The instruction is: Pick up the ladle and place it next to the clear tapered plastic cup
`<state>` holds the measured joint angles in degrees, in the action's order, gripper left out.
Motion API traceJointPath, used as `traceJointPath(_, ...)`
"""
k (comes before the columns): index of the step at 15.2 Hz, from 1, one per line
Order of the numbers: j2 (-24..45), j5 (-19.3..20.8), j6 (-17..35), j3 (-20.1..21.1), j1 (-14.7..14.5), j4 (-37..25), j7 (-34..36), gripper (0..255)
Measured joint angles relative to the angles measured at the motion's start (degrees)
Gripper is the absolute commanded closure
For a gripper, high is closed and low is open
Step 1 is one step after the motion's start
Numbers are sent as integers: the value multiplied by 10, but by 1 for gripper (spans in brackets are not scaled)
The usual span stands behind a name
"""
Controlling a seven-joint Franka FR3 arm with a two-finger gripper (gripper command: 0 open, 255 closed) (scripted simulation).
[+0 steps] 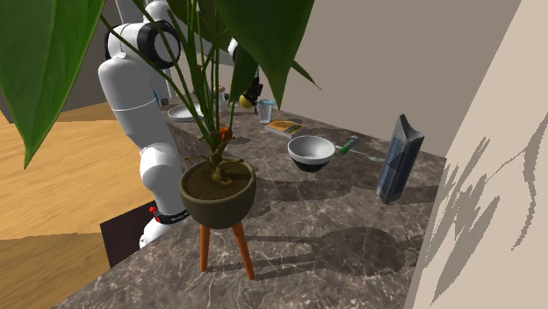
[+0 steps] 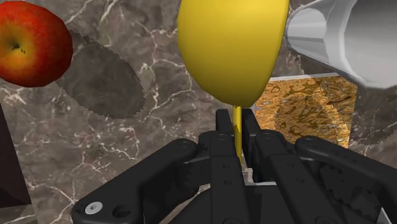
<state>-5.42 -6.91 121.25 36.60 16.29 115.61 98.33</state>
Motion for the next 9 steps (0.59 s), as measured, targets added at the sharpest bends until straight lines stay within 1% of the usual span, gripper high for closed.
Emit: traceJointPath(9,27,16,68,6,-1,45,9,255)
